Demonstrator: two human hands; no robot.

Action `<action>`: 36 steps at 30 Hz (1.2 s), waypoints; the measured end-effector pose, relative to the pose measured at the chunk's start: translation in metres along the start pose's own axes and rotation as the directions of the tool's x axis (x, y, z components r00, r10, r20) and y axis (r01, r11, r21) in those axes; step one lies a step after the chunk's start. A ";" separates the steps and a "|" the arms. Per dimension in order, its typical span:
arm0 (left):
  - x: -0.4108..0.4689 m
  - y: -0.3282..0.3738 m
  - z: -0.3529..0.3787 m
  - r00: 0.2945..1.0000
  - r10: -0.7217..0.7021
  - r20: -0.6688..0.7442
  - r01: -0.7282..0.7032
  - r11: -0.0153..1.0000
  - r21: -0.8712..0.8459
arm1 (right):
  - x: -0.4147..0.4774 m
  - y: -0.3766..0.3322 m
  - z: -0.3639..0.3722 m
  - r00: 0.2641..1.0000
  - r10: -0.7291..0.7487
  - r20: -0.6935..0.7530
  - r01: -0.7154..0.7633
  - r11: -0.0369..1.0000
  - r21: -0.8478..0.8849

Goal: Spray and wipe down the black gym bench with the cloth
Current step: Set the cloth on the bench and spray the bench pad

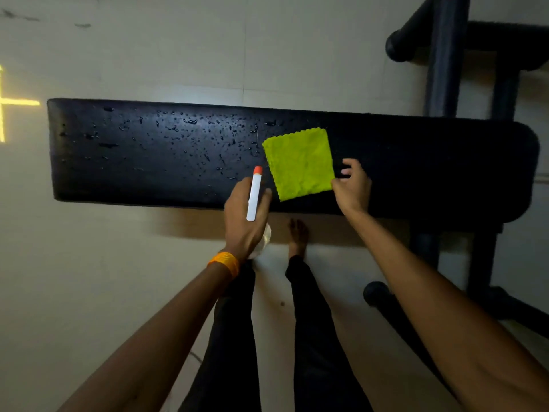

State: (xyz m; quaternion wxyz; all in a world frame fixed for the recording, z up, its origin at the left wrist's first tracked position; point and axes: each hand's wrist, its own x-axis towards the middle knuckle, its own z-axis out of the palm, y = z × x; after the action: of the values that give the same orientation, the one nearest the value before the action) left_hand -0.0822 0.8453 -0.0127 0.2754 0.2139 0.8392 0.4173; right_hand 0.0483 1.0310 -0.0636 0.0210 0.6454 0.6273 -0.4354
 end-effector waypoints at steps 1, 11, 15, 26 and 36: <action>-0.002 0.001 0.000 1.000 -0.010 -0.025 0.011 1.000 0.011 | -0.003 -0.005 0.000 0.996 -0.084 -0.018 0.082 0.992 -0.096; 0.007 -0.021 -0.044 0.921 -0.175 -0.349 0.171 0.984 -0.041 | -0.039 -0.111 0.119 0.672 -0.468 0.574 0.740 0.455 -0.495; 0.019 -0.055 -0.067 0.886 -0.197 -0.420 0.199 0.979 -0.040 | -0.039 -0.142 0.177 0.581 -0.458 0.672 0.813 0.305 -0.495; 0.048 -0.139 -0.138 0.763 -0.346 -0.546 0.351 0.931 -0.098 | -0.032 -0.145 0.253 0.597 -0.457 0.659 0.779 0.135 -0.612; 0.063 -0.163 -0.161 0.694 -0.456 -0.557 0.460 0.876 -0.144 | -0.028 -0.144 0.255 0.615 -0.426 0.664 0.761 0.100 -0.641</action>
State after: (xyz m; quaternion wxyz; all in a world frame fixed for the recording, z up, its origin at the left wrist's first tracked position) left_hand -0.2542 0.6975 -0.0841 0.1034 -0.1369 0.9100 0.3774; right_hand -0.2032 0.8933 -0.1307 0.2785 0.1309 0.9469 -0.0928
